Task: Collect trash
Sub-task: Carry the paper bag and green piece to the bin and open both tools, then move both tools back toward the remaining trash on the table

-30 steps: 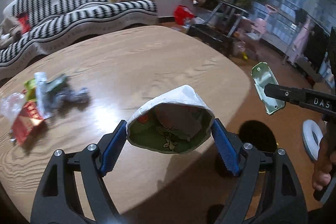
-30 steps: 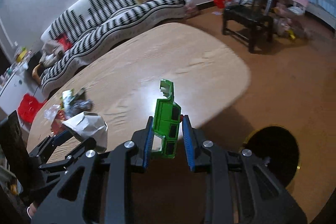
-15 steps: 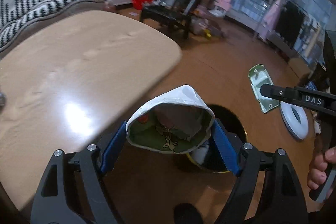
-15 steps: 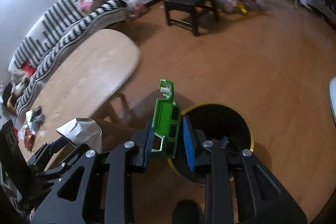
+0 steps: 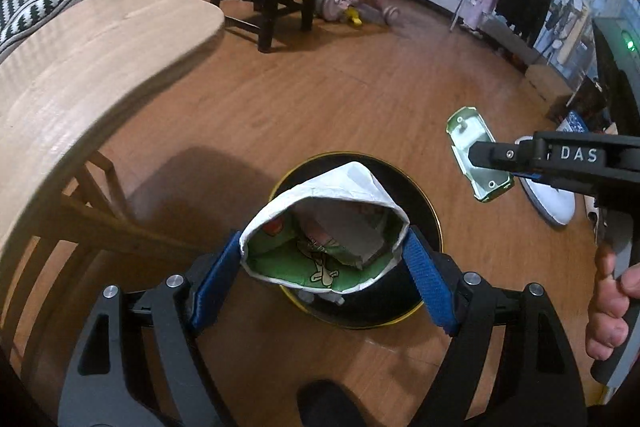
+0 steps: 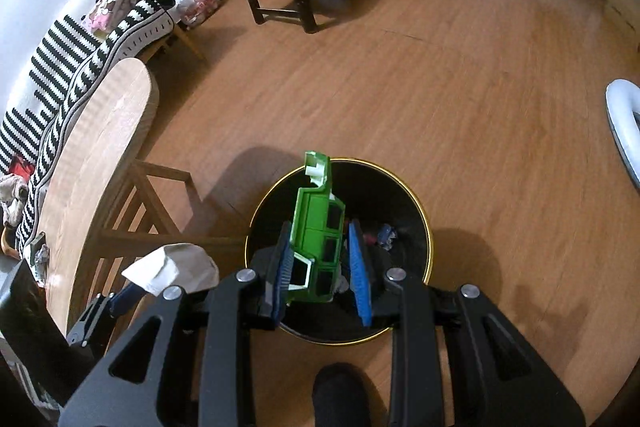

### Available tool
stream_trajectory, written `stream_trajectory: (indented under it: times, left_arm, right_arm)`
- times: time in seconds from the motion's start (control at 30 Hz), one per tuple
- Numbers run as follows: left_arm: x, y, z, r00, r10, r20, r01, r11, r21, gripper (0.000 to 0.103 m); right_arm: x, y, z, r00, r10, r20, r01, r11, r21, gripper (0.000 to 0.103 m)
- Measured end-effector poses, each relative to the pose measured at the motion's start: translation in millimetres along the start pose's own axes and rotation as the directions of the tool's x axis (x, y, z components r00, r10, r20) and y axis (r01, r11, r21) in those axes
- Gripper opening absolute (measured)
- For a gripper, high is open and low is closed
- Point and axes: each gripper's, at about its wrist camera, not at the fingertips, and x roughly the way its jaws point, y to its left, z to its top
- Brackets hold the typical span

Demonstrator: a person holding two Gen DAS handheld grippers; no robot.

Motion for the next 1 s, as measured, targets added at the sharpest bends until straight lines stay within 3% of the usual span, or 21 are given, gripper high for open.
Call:
stream_trajectory:
  times: [0.5, 0.57, 0.6, 0.63, 1.0]
  left_arm:
    - [21.2, -9.1, 7.2, 0.999, -0.024, -0.027, 0.025, 1.0, 0.007, 0.082]
    - [21.7, -11.3, 7.2, 0.999, -0.033, -0.024, 0.033, 0.999, 0.012, 0.084]
    - [21.8, -11.7, 7.8, 0.999, -0.037, -0.024, 0.037, 0.999, 0.013, 0.084]
    - [21.7, -12.0, 7.2, 0.999, -0.042, -0.024, 0.042, 0.999, 0.014, 0.085]
    - [16.2, -6.7, 5.2, 0.999, -0.033, -0.027, 0.033, 0.999, 0.011, 0.091]
  right_arm:
    - [2.4, -0.7, 4.3, 1.0, 0.006, 0.005, -0.006, 1.0, -0.001, 0.028]
    - [2.9, -0.2, 5.7, 1.0, 0.009, 0.007, -0.009, 1.0, 0.0, 0.04]
    - [2.2, -0.4, 6.2, 1.0, 0.006, 0.012, -0.006, 1.0, 0.001, 0.059]
    - [0.8, -0.2, 6.7, 1.0, 0.002, 0.021, -0.002, 1.0, -0.001, 0.07]
    - [-3.6, 7.9, 10.8, 0.999, 0.017, 0.042, -0.017, 1.0, -0.007, 0.07]
